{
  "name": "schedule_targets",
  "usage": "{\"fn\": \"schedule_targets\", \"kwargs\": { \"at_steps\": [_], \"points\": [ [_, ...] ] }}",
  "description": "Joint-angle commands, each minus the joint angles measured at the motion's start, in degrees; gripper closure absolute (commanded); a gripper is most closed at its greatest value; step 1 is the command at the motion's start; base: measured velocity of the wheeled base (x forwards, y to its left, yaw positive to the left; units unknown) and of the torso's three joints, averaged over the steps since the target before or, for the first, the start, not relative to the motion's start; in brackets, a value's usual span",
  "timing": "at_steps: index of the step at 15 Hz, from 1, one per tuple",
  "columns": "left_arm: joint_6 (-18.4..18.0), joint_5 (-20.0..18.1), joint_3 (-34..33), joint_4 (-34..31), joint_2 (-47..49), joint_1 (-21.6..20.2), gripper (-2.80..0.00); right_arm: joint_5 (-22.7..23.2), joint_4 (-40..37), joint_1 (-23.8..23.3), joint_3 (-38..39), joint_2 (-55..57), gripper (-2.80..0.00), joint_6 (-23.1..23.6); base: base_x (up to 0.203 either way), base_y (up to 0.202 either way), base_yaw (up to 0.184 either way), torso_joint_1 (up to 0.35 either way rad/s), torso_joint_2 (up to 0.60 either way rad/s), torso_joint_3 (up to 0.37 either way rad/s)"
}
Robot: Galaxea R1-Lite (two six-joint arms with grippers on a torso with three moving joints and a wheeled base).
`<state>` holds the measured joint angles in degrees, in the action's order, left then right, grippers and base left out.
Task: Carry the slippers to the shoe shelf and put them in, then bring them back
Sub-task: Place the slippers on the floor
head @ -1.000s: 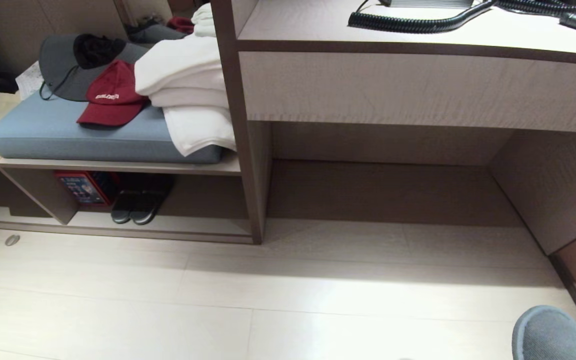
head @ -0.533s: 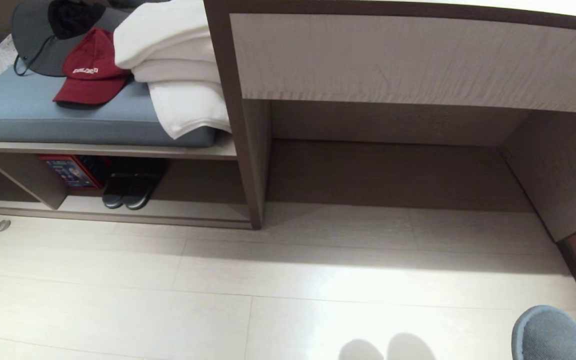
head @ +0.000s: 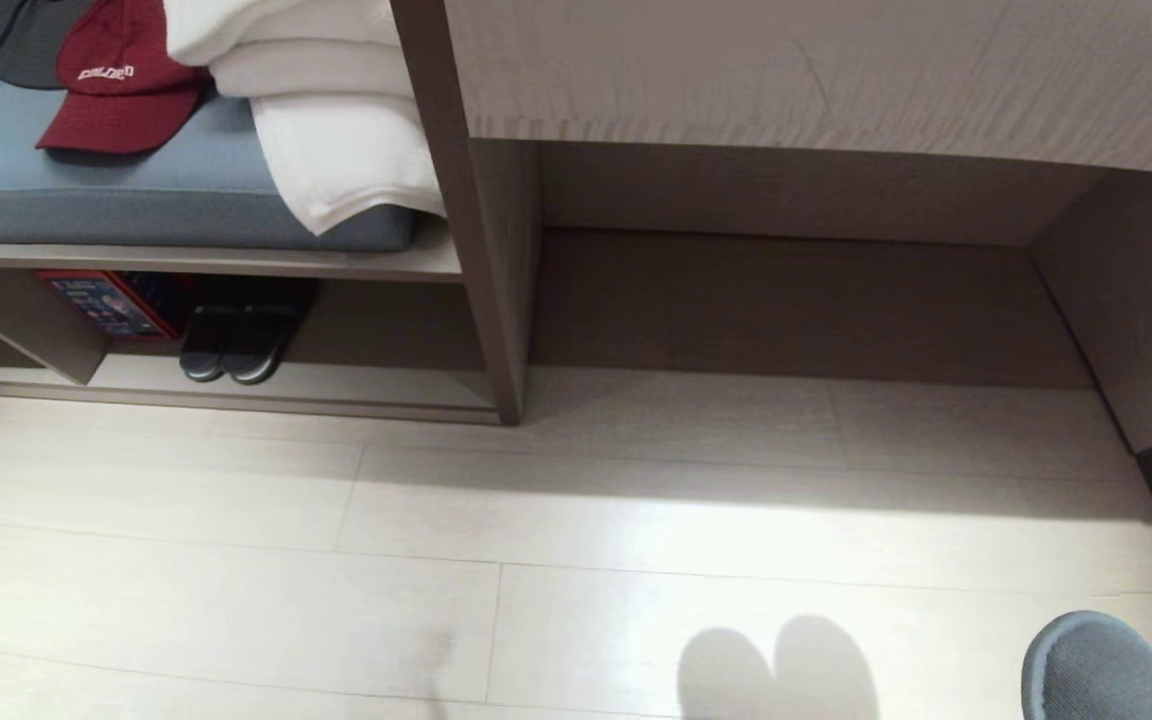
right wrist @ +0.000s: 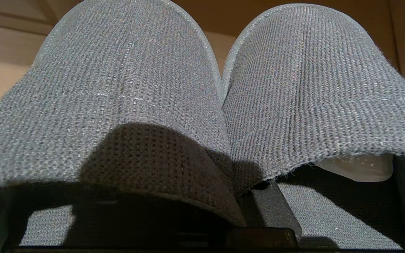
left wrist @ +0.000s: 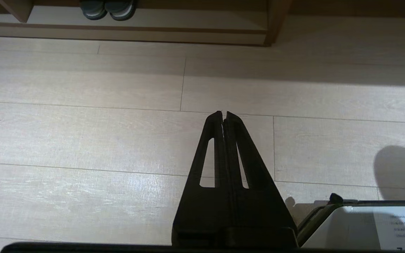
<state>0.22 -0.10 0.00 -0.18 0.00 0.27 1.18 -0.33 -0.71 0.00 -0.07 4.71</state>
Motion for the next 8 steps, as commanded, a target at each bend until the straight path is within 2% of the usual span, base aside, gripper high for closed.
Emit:
{"fn": "schedule_targets", "kwargs": {
  "at_steps": [1,8],
  "points": [
    [0.0,0.0,-0.1,0.0,0.1,0.0,0.00,0.0,0.0,0.0,0.0,0.0,0.00,0.0,0.000,0.000,0.000,0.006,0.00,-0.194],
    [0.0,0.0,-0.1,0.0,0.1,0.0,0.00,0.0,0.0,0.0,0.0,0.0,0.00,0.0,0.000,0.000,0.000,0.004,0.00,-0.199]
  ]
}}
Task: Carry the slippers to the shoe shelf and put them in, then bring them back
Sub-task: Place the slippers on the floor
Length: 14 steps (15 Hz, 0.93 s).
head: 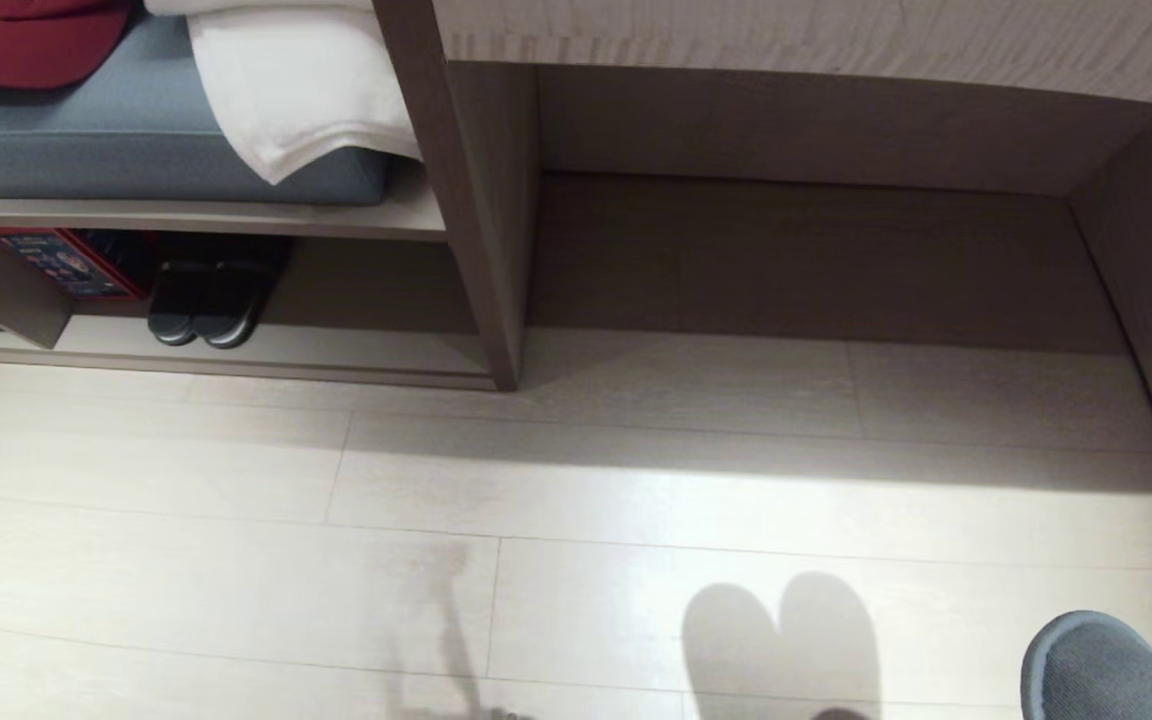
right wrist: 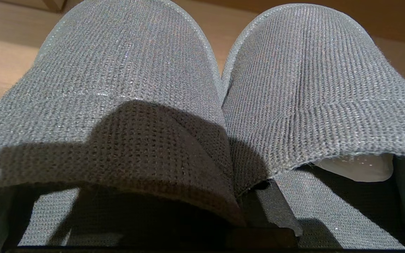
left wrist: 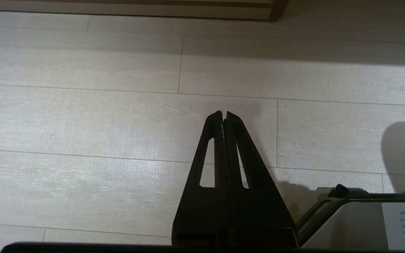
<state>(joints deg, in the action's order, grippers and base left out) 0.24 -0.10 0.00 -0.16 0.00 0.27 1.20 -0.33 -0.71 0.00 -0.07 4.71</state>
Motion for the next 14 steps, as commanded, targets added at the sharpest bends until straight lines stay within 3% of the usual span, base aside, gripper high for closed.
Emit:
{"fn": "schedule_targets", "kwargs": {
  "at_steps": [1,14],
  "points": [
    [0.0,0.0,-0.1,0.0,0.1,0.0,0.00,0.0,0.0,0.0,0.0,0.0,0.00,0.0,0.000,0.000,0.000,0.004,0.01,-0.199],
    [0.0,0.0,-0.1,0.0,0.1,0.0,0.00,0.0,0.0,0.0,0.0,0.0,0.00,0.0,0.000,0.000,0.000,0.002,0.00,-0.198]
  ]
}}
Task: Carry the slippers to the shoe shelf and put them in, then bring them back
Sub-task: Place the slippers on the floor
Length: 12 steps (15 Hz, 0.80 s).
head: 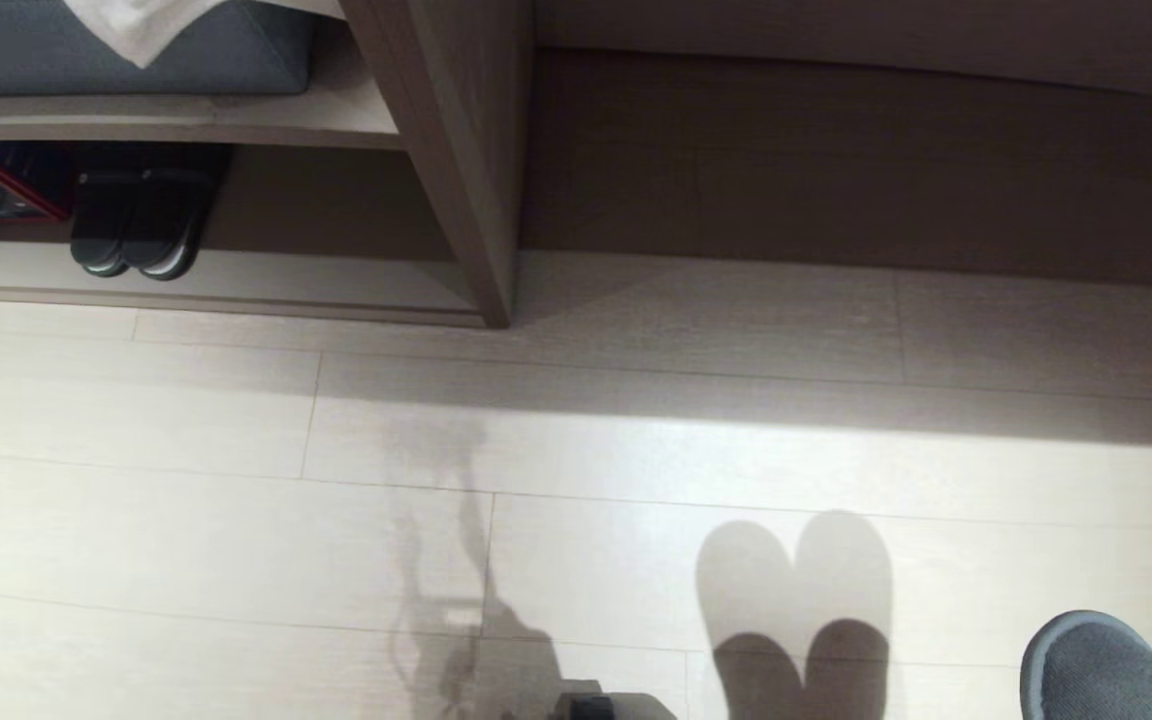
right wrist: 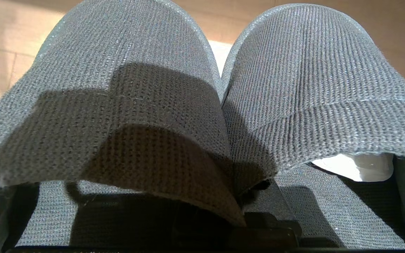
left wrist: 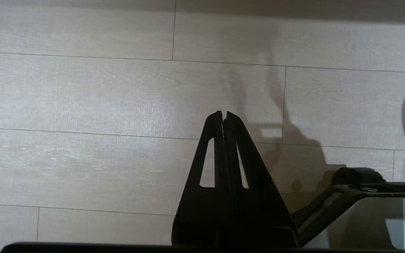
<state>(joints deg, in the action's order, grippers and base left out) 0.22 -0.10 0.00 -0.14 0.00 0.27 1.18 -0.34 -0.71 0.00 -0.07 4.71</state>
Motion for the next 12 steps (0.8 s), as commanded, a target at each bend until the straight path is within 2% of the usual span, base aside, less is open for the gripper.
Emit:
{"fn": "schedule_targets", "kwargs": {
  "at_steps": [1,12],
  "points": [
    [0.0,0.0,-0.1,0.0,0.1,0.0,0.00,0.0,0.0,0.0,0.0,0.0,0.00,0.0,0.000,0.000,0.000,0.001,0.00,-0.199],
    [0.0,0.0,-0.1,0.0,0.1,0.0,0.00,0.0,0.0,0.0,0.0,0.0,0.00,0.0,0.000,0.000,0.000,0.003,0.00,-0.197]
  ]
}}
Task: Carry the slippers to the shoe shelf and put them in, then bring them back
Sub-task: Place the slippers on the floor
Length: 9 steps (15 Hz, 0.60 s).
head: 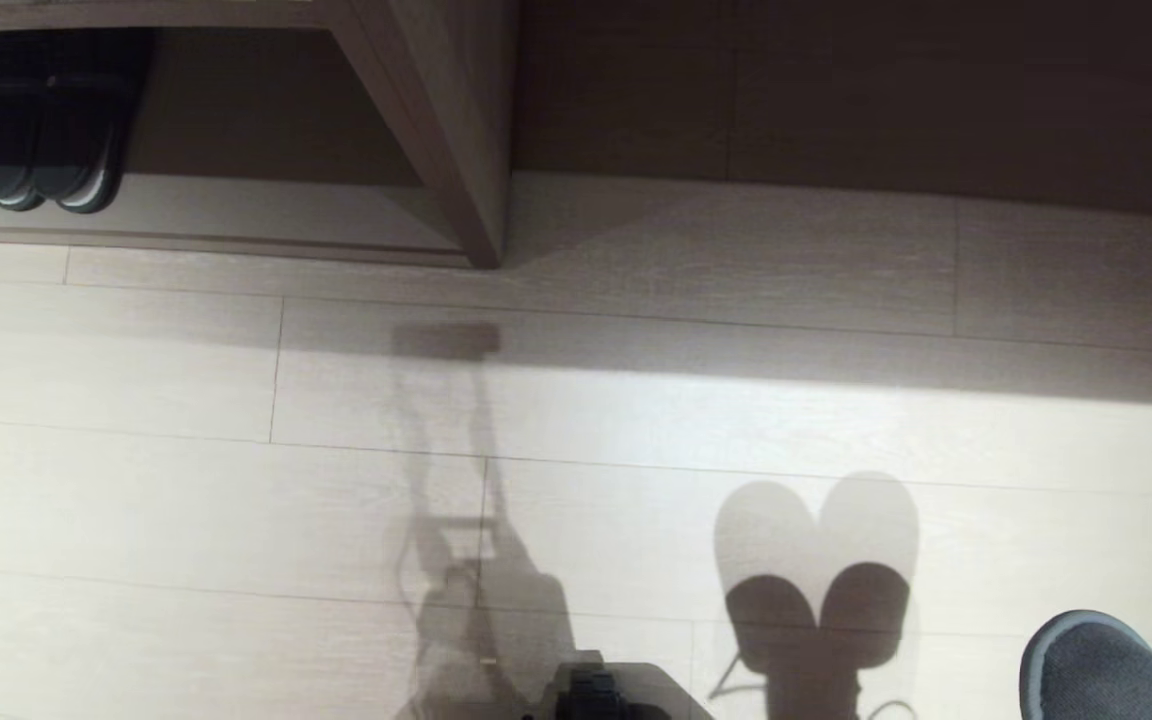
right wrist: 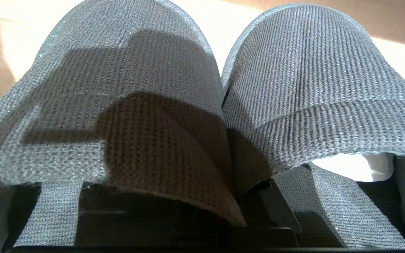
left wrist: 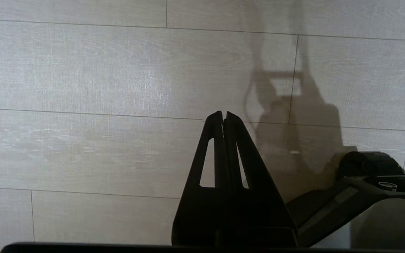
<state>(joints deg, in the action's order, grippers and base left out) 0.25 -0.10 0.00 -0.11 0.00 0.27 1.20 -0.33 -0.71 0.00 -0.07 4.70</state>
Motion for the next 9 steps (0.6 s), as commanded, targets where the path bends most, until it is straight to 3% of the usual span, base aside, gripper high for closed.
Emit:
{"fn": "schedule_targets", "kwargs": {
  "at_steps": [1,9],
  "points": [
    [0.0,0.0,-0.1,-0.1,0.1,0.0,0.00,0.0,0.0,0.0,0.0,0.0,0.00,0.0,0.000,0.000,0.000,-0.006,0.00,-0.207],
    [0.1,0.0,-0.1,-0.1,0.0,0.0,0.00,0.0,0.0,0.0,0.0,0.0,0.00,0.0,0.000,0.000,0.000,0.001,0.00,-0.198]
  ]
}}
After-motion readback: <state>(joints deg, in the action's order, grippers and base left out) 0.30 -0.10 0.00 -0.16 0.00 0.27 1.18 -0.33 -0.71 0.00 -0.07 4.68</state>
